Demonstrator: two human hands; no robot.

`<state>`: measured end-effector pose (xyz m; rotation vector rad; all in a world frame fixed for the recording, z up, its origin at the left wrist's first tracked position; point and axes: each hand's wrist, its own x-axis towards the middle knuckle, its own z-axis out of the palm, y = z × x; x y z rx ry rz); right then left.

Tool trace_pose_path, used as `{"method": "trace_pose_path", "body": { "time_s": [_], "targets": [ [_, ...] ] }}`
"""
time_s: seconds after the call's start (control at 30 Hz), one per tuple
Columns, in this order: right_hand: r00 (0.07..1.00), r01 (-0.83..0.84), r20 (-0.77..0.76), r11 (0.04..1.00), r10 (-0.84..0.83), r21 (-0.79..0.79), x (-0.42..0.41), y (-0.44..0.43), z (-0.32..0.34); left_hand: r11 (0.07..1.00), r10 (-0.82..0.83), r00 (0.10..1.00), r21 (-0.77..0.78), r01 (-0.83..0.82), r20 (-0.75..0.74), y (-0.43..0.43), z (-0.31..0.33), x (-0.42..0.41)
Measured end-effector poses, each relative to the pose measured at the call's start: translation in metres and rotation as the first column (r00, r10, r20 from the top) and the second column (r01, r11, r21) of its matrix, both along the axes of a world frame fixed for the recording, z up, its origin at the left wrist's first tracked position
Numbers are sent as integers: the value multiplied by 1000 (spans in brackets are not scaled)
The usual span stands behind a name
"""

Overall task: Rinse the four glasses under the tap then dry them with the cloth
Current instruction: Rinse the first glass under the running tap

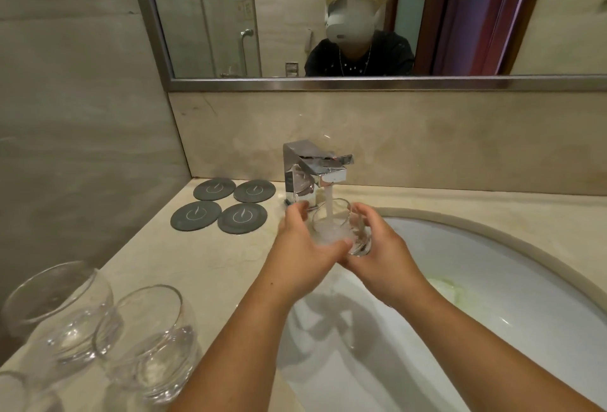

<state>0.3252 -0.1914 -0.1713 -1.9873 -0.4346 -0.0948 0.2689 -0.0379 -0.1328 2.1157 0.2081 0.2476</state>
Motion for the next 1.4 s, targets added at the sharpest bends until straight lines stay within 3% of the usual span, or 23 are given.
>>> {"method": "trace_pose_path", "body": {
  "time_s": [0.07,0.17,0.3,0.53,0.73,0.9,1.0,1.07,1.1,1.17,1.2,1.27,1.4],
  "targets": [
    [1000,21,21,1000,-21,-7,3,-4,-3,984,11,992,173,-32,122,3,3,1],
    [998,33,57,997,-30,-67,9,-10,-6,928,-126,969,371,40,212,5,3,2],
    [999,-3,53,996,8,-85,11,-15,-6,870,-259,954,465,163,152,2,-4,3],
    [989,-93,101,990,103,-104,8,-12,-9,824,-244,970,527,207,1,-9,-8,5],
    [984,-70,159,997,74,-32,9,-8,-9,950,-185,983,258,174,17,-7,-14,13],
    [983,-74,167,997,78,-33,8,-4,-9,983,-174,983,70,171,50,-8,-15,14],
    [987,-78,139,997,80,-22,9,-4,-8,973,-159,983,-156,172,93,-4,-14,15],
    [993,-108,-28,991,111,80,6,-4,-3,958,-144,982,-231,169,121,-1,-13,14],
    [973,-114,-174,972,151,207,5,-4,1,959,-136,982,-231,164,130,1,-13,13],
    [811,-33,-489,859,321,511,4,-5,11,961,-139,981,-221,166,133,3,-14,12],
    [718,6,-559,798,416,602,5,-5,14,958,-154,979,-225,181,130,3,-13,11],
    [627,12,-608,775,487,632,3,-5,17,948,-192,975,-236,215,114,2,-12,9],
    [709,45,-569,778,416,626,4,-1,13,942,-198,978,-264,208,66,-1,-11,8]
  ]
}}
